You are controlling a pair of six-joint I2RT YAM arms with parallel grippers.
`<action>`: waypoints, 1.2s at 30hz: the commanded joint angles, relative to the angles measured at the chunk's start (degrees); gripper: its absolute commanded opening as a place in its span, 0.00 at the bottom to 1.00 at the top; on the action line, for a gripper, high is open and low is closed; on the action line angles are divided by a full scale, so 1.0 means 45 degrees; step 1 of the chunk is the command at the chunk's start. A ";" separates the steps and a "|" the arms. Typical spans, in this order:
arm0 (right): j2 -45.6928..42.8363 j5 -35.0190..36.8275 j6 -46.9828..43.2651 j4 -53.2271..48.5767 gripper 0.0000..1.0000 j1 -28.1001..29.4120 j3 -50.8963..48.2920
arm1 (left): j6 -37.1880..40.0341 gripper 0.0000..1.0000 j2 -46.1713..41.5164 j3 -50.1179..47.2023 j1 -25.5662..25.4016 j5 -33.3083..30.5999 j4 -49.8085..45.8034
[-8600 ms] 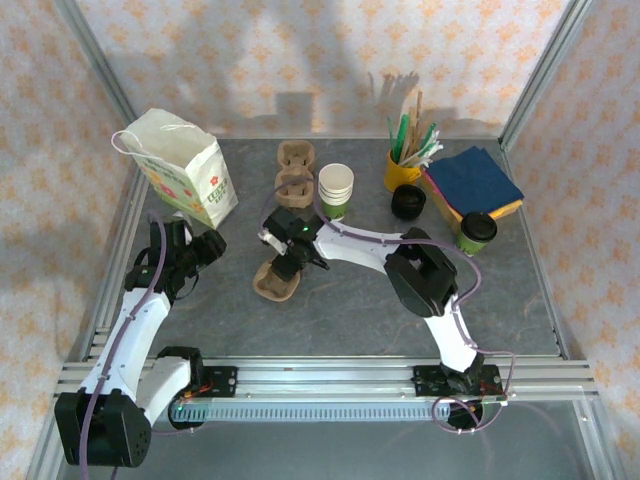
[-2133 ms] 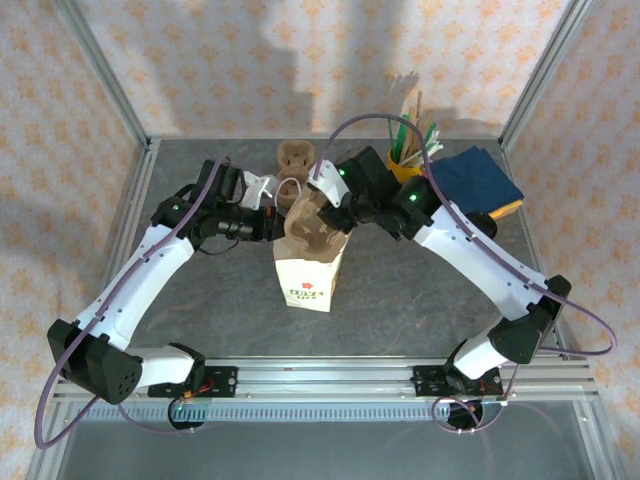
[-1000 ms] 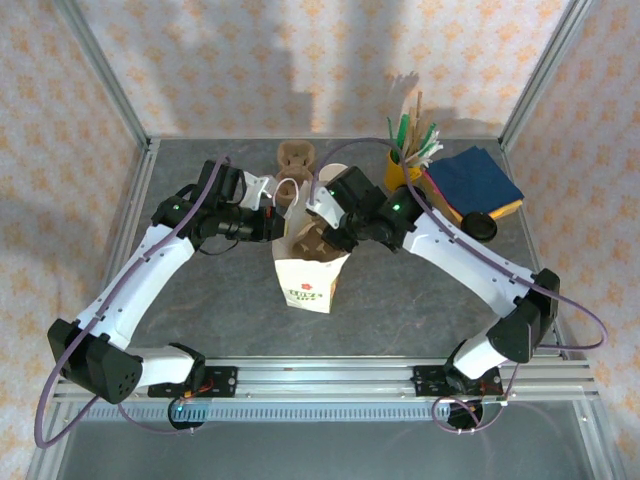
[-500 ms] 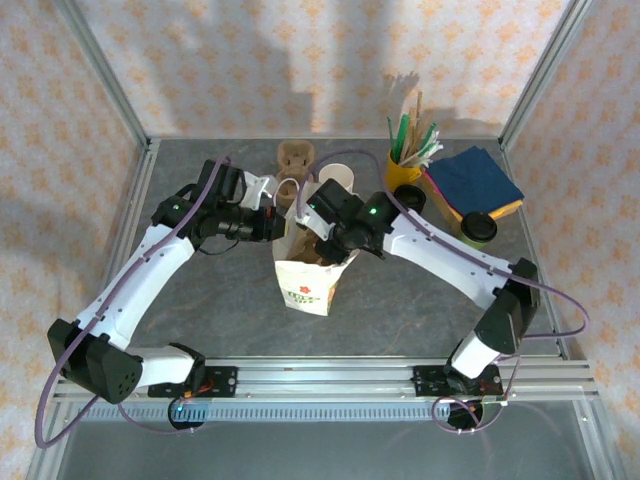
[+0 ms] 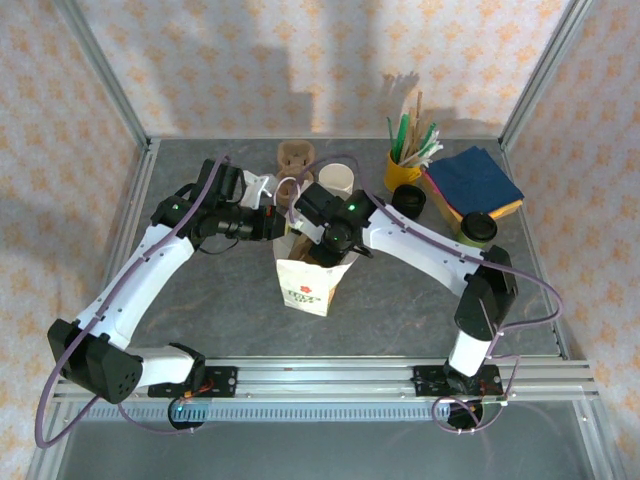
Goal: Pack the takeout coffee
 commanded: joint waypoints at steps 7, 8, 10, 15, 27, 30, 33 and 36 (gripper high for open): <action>0.0628 0.0015 0.0157 -0.0467 0.25 0.0115 0.0054 | 0.0349 0.00 0.0016 0.0016 -0.0076 0.0331 0.0462; 0.0637 0.0054 0.0132 -0.0445 0.25 0.0112 -0.0039 | 0.0349 0.00 0.0006 0.0001 -0.0091 0.0314 0.0479; 0.0638 0.0117 0.0131 -0.0360 0.25 0.0107 -0.0280 | 0.0349 0.00 0.0011 0.0011 -0.0082 0.0327 0.0496; 0.0794 -0.0071 0.0169 -0.0241 0.25 0.0115 -0.0530 | 0.0301 0.00 -0.0014 -0.0143 -0.0070 0.0212 0.0619; 0.0522 0.0099 0.0296 -0.0084 0.42 0.0121 -0.0408 | 0.0175 0.00 -0.0052 -0.0243 -0.0058 0.0019 0.0716; 0.0521 0.0189 0.0362 -0.0113 0.52 0.0116 -0.0039 | 0.0157 0.00 -0.0041 -0.0263 -0.0075 0.0019 0.0716; 0.0444 0.0367 0.0383 -0.0114 0.57 0.0118 0.0280 | 0.0116 0.00 -0.0070 -0.0302 -0.0075 -0.0010 0.0716; 0.0263 0.0550 0.0422 0.0054 0.59 0.0115 0.0457 | 0.0101 0.00 -0.0092 -0.0330 -0.0075 -0.0087 0.0692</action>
